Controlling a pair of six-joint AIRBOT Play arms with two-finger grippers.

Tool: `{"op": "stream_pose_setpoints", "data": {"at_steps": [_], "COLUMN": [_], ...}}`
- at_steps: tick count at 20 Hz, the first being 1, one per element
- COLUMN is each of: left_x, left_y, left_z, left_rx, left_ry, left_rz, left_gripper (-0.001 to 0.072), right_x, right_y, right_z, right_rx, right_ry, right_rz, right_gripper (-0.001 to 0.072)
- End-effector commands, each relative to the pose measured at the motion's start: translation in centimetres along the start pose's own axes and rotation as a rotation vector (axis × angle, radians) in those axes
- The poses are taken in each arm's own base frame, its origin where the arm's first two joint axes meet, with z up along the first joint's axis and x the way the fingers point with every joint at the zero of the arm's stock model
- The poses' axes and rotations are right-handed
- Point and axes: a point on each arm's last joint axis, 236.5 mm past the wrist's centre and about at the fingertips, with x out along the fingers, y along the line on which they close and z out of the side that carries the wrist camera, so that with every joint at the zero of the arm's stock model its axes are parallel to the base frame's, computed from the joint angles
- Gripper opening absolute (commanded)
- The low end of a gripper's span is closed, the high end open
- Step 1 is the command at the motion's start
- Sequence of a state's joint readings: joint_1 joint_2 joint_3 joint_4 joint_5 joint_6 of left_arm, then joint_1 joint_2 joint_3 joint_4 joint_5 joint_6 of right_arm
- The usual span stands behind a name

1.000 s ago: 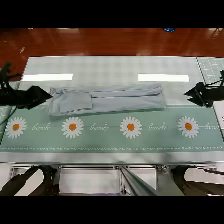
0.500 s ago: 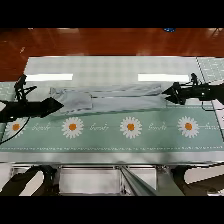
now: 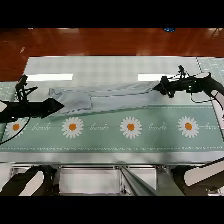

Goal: Fold the shirts.

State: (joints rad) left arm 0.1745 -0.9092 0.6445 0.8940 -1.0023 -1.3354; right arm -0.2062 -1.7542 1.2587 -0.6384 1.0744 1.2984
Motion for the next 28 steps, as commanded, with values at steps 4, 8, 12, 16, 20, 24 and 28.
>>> {"op": "stream_pose_setpoints", "data": {"at_steps": [4, 8, 12, 16, 20, 24, 28], "left_x": [0.1, 3.9, 11.6, 19.2, 22.3, 22.0, 19.2], "left_y": [-7.7, -13.6, -21.5, -25.5, -30.2, -32.6, -28.8], "left_z": [0.3, 0.0, -5.3, -11.4, -18.7, -21.5, -14.3], "left_rx": [0.175, 0.274, 0.442, 0.448, 0.522, 0.592, 0.594], "left_ry": [-0.05, -0.064, 0.207, 0.46, 0.639, 0.672, 0.681], "left_rz": [-0.264, -0.301, -0.363, -0.268, -0.298, -0.336, -0.283], "left_gripper": [0.0025, 0.0025, 0.0024, 0.0024, 0.0024, 0.0025, 0.0025], "right_x": [-11.5, -18.1, -21.3, -23.0, -23.0, -23.1, -22.6], "right_y": [4.5, 9.4, 11.7, 12.9, 13.2, 13.8, 14.0], "right_z": [-4.4, -10.0, -15.5, -18.2, -20.1, -19.4, -19.0], "right_rx": [-0.328, -0.444, -0.459, -0.468, -0.468, -0.459, -0.444], "right_ry": [-0.056, -0.221, -0.278, -0.308, -0.262, -0.296, -0.283], "right_rz": [-0.211, -0.197, -0.165, -0.149, -0.131, -0.109, -0.09], "right_gripper": [0.0023, 0.0023, 0.0023, 0.0023, 0.0023, 0.0023, 0.0023]}}
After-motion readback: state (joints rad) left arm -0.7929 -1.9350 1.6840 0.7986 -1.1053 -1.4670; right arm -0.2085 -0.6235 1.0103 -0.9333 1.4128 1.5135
